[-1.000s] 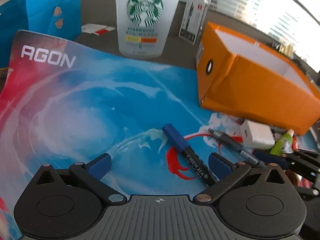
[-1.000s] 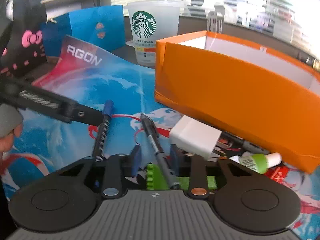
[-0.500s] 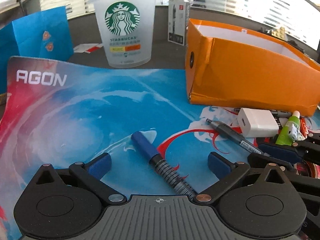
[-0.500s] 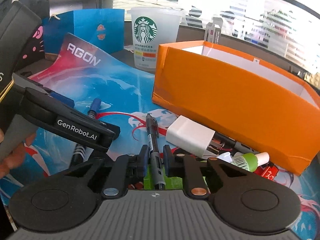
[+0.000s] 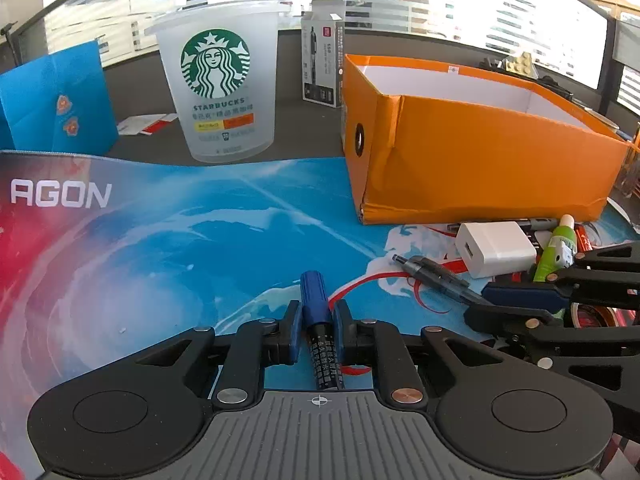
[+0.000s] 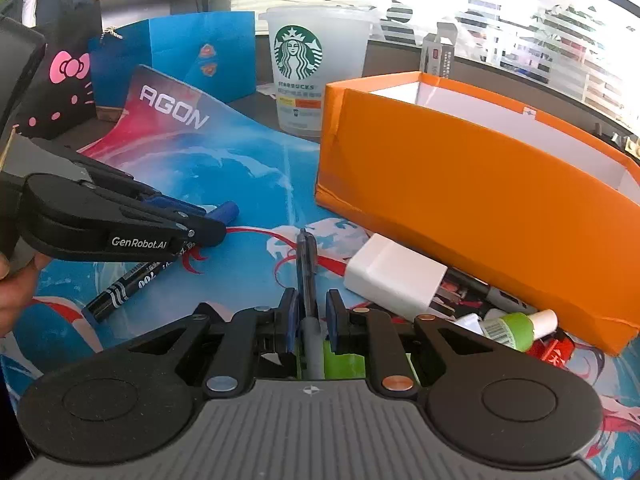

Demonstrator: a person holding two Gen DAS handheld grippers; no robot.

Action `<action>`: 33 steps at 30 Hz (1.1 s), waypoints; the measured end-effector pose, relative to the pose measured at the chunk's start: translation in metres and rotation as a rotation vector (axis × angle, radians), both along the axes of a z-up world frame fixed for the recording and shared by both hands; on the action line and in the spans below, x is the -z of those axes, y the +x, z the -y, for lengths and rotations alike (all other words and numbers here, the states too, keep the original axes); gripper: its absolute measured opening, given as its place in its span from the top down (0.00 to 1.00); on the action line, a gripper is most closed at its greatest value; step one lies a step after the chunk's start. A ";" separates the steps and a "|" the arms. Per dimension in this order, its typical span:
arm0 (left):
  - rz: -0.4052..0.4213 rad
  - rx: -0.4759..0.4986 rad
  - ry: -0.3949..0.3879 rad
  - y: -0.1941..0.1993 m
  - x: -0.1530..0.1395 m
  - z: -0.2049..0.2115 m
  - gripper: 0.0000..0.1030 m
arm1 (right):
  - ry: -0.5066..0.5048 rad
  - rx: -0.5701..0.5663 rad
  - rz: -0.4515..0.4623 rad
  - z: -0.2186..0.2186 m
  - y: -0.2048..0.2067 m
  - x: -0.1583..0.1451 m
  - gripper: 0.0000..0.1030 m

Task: Organize rigid objects
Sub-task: 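Grasp the blue-capped black marker with the left tool while the right tool holds the pen, then lift the marker and pen and carry both over the orange box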

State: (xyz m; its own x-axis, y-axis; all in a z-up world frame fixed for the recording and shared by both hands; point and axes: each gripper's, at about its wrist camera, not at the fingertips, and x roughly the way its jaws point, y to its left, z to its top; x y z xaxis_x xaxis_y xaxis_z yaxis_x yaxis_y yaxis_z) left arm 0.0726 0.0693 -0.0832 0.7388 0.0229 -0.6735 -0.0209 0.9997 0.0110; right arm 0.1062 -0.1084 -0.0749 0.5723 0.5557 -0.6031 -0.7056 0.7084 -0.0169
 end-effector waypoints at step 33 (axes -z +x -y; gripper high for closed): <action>0.184 0.110 -0.099 -0.014 -0.067 -0.003 0.88 | 0.121 0.067 0.132 0.008 -0.017 -0.044 0.91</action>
State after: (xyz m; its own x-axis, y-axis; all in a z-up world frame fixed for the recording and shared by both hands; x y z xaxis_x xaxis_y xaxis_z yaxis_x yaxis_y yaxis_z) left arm 0.0590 0.0721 -0.0165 0.8434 -0.1246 -0.5226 0.0961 0.9920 -0.0814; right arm 0.0890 -0.1162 -0.0309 0.6801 0.5775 -0.4516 -0.6541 0.7562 -0.0179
